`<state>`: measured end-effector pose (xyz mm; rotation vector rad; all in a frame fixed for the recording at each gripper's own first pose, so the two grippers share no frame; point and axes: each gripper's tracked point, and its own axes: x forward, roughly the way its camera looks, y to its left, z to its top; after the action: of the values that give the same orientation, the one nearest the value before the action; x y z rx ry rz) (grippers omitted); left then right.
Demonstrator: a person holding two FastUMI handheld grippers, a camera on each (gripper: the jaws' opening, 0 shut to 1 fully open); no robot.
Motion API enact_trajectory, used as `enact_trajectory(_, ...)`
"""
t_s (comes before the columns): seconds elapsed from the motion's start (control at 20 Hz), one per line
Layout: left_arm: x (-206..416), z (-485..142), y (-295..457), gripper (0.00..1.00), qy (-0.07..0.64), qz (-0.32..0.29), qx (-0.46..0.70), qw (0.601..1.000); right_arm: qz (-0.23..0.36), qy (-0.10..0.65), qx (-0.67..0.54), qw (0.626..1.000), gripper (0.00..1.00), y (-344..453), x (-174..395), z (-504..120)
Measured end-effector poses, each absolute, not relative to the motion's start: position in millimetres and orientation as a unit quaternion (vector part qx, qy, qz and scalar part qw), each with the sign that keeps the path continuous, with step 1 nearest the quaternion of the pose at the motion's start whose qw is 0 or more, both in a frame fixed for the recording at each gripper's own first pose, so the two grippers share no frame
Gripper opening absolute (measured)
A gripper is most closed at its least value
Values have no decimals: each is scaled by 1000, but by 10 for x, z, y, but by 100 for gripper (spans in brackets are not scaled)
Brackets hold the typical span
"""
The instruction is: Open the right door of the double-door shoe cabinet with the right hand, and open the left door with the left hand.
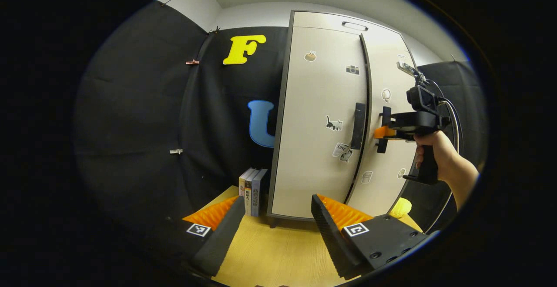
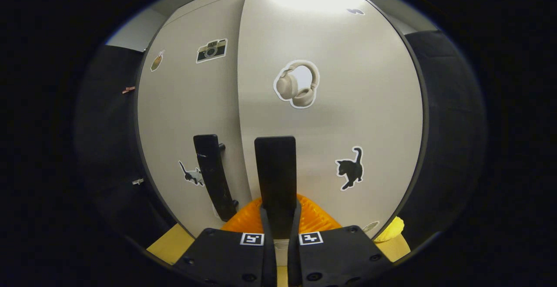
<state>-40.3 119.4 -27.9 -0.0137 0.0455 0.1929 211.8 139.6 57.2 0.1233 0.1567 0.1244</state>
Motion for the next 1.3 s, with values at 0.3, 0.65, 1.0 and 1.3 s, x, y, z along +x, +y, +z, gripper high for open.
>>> enact_trajectory(0.3,-405,-250,927,95,28,67,4,997,69,76,57,993,14,1316,1986,604)
enact_trajectory(0.65,-376,-145,640,95,22,46,15,999,82,79,63,992,14,1264,1873,622)
enact_trajectory(1.0,-308,-119,351,95,27,31,28,999,95,70,70,991,14,1108,1743,660)
enact_trajectory(1.3,-237,-66,42,95,26,10,37,999,88,64,70,992,13,898,1594,681)
